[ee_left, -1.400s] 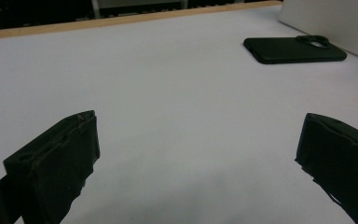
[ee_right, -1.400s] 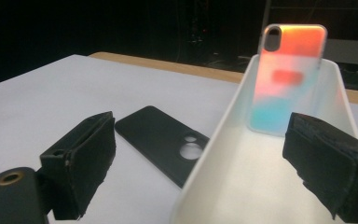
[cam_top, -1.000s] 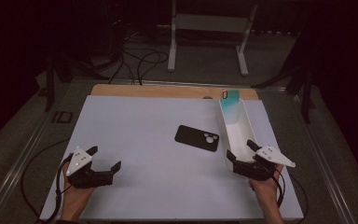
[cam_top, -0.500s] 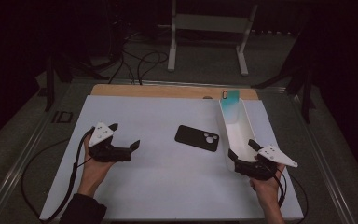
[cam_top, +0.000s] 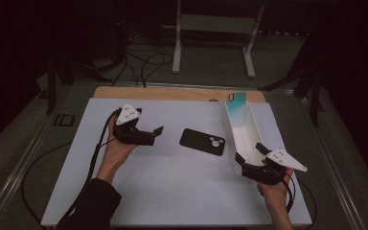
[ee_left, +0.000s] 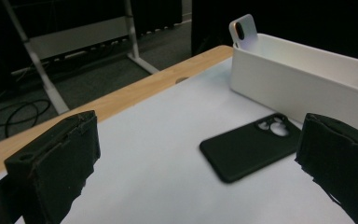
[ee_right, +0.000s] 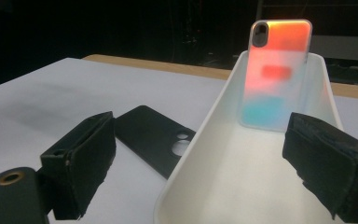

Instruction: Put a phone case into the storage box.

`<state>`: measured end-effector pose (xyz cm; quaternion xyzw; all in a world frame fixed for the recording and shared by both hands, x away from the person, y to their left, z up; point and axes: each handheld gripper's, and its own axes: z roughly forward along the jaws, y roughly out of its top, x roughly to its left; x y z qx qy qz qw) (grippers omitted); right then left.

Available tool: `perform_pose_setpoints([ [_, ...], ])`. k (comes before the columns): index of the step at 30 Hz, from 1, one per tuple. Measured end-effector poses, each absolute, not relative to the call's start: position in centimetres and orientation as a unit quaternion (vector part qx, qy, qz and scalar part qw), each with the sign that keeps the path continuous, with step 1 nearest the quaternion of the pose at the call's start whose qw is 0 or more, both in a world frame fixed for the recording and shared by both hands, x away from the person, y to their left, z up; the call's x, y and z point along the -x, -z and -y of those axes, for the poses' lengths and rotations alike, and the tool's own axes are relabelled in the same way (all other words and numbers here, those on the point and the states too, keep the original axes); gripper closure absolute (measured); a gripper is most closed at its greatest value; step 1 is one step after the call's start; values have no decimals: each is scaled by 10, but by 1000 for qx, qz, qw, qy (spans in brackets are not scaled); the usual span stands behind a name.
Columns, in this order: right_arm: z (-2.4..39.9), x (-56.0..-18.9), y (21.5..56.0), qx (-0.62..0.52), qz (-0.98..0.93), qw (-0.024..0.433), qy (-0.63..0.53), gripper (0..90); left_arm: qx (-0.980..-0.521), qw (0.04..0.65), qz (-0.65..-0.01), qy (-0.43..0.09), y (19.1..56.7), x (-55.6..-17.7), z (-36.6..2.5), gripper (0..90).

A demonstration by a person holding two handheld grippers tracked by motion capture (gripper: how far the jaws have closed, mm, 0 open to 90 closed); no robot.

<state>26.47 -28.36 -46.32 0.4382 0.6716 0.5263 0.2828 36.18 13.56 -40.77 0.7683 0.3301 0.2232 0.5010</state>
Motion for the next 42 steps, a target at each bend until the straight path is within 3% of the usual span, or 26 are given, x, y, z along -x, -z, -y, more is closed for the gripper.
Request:
perform_pose_setpoints([
  [12,284,-265,463,-440,-670,281,-528,94,-789,479,-330,-198,414,-407,-93,14],
  [24,289,-266,461,-445,-661,276,-538,95,-794,465,-366,-142,448,-454,-46,114],
  [27,291,-266,461,-446,-660,275,-539,95,-795,460,-372,-134,459,-460,-36,166],
  [35,294,-266,460,-448,-655,274,-543,95,-804,443,-375,-129,481,-469,-20,518],
  [36,294,-266,460,-448,-655,274,-543,95,-807,442,-372,-125,485,-470,-17,518],
  [37,294,-266,460,-449,-654,273,-544,95,-809,440,-369,-123,486,-470,-16,604],
  [42,294,-266,461,-449,-653,273,-545,95,-817,430,-368,-114,493,-472,-11,725],
])
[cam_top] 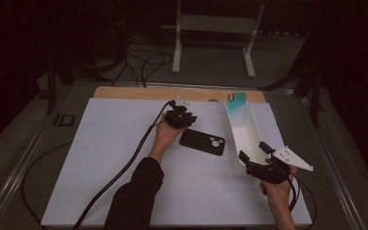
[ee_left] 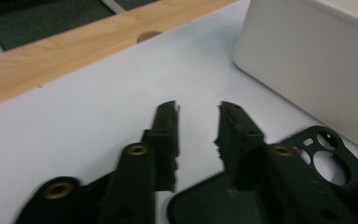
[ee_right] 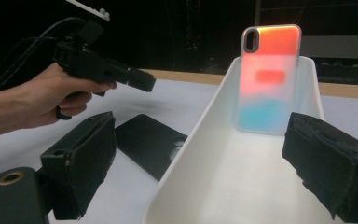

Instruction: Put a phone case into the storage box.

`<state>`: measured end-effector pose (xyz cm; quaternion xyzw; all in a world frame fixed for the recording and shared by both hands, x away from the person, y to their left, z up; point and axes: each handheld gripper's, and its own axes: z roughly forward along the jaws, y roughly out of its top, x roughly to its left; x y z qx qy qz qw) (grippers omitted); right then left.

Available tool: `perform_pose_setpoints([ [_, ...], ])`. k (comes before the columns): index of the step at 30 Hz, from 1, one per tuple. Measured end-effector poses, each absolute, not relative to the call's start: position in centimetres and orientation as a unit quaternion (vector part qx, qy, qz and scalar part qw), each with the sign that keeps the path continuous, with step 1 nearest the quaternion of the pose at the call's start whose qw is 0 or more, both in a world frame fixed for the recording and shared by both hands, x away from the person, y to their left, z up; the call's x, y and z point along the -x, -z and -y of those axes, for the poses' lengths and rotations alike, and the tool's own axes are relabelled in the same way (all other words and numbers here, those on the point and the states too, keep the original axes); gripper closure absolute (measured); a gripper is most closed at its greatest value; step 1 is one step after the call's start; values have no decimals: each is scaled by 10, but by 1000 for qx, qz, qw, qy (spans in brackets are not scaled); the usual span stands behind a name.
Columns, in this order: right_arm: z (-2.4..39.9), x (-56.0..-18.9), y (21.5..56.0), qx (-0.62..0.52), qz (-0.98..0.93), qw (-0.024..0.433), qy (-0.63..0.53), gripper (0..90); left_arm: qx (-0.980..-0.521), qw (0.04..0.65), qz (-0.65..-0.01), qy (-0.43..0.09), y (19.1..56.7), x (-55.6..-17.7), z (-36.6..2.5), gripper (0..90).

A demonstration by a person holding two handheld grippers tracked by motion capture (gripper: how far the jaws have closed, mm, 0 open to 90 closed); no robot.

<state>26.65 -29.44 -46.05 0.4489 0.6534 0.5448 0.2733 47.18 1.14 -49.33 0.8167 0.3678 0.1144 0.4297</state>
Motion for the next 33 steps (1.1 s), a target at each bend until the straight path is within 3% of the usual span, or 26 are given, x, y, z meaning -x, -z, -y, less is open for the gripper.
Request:
perform_pose_setpoints([
  [9,295,-266,460,-448,-653,275,-544,95,-825,406,-379,-104,509,-474,-11,894],
  [33,297,-265,459,-449,-649,277,-548,95,-849,361,-370,-108,524,-473,5,900],
])
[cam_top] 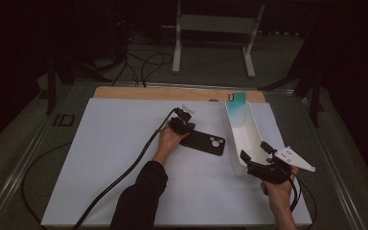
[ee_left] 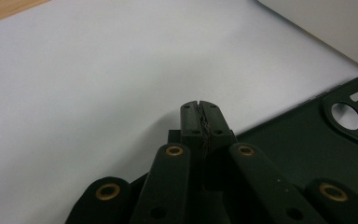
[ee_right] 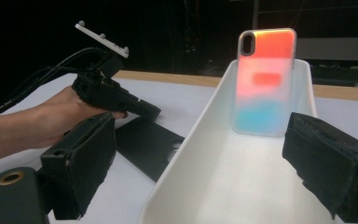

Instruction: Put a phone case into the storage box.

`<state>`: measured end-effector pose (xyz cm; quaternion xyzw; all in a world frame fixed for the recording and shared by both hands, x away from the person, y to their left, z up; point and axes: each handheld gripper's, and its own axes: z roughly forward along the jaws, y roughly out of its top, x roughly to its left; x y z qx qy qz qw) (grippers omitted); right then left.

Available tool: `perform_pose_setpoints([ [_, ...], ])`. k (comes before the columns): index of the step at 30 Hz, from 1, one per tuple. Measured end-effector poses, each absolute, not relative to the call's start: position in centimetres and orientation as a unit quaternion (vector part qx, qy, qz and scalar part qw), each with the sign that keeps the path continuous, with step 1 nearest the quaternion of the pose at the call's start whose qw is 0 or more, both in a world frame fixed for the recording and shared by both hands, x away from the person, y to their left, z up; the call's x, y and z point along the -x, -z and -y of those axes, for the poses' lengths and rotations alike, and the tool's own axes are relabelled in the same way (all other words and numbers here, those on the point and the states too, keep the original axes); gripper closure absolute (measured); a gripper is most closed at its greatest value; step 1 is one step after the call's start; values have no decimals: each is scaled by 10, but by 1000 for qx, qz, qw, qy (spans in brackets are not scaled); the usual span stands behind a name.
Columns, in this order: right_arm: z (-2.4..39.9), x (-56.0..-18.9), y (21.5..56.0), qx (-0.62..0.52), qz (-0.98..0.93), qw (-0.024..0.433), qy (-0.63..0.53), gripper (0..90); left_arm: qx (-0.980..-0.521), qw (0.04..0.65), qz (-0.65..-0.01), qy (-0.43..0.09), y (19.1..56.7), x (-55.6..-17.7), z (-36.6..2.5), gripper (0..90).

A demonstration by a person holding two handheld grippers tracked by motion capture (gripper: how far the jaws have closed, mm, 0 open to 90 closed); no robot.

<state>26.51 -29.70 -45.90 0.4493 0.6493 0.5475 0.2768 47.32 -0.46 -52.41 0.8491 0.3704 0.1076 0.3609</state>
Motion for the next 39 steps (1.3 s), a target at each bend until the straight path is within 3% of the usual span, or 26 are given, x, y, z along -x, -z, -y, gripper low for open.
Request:
perform_pose_setpoints([
  [12,298,-265,459,-451,-649,278,-546,95,-866,340,-354,-98,521,-460,-5,900],
  [25,294,-264,459,-448,-653,279,-543,95,-862,351,-354,-89,524,-413,-39,900],
  [39,294,-264,459,-447,-654,282,-542,95,-871,338,-342,-99,522,-380,-46,900],
])
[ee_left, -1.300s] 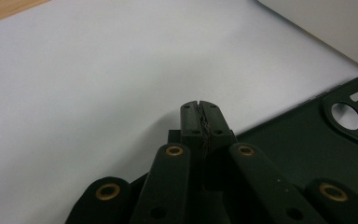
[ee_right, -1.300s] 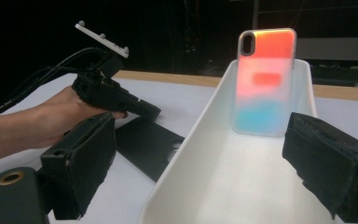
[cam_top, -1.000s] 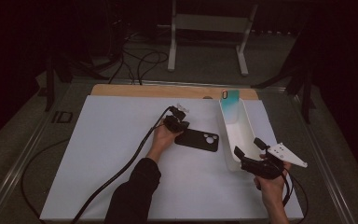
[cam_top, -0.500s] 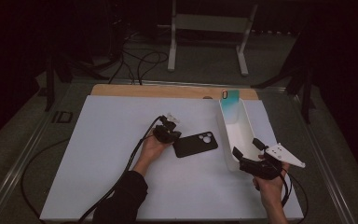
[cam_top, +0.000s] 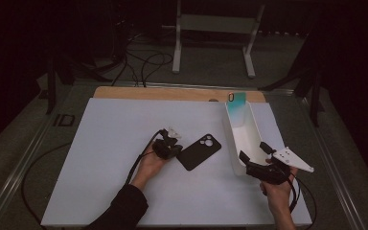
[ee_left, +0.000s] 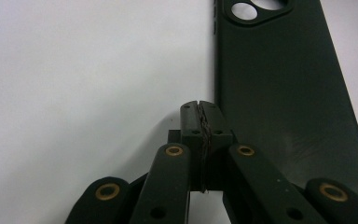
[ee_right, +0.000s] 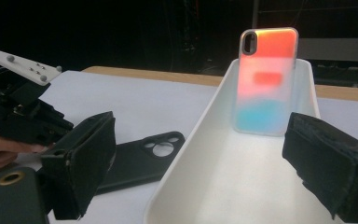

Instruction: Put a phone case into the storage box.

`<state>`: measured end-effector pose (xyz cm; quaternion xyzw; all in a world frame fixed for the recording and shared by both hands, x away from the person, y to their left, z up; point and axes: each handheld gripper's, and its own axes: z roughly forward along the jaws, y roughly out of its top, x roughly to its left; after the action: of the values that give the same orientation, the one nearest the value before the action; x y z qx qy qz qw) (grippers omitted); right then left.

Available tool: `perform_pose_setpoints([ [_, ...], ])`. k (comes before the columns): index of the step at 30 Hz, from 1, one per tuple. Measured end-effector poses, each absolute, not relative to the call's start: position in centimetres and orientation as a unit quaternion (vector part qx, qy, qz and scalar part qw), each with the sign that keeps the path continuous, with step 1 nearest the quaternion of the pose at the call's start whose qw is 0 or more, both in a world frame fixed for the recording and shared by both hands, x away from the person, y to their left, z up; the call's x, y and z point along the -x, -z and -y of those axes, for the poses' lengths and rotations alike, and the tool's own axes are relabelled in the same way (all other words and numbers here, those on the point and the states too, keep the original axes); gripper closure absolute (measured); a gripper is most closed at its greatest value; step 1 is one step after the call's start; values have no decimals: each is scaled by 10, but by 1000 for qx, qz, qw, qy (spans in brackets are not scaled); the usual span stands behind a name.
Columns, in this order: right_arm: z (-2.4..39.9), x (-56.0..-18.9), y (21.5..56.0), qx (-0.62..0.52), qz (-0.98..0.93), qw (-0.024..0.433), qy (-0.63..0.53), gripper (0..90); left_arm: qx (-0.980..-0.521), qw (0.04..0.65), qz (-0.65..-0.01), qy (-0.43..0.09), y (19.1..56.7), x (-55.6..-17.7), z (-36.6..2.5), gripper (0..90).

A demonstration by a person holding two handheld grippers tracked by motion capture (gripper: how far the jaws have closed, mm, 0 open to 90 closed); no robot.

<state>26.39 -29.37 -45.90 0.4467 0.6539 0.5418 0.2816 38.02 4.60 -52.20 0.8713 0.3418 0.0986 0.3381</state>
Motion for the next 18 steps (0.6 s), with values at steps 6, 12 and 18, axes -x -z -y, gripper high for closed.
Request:
perform_pose_setpoints([
  [6,293,-264,459,-447,-655,282,-539,95,-869,342,-345,-95,523,-381,-47,899],
  [12,293,-264,460,-447,-657,282,-538,95,-868,343,-347,-95,522,-381,-48,874],
  [18,295,-265,460,-447,-656,283,-538,95,-847,373,-362,-108,508,-369,-72,782],
])
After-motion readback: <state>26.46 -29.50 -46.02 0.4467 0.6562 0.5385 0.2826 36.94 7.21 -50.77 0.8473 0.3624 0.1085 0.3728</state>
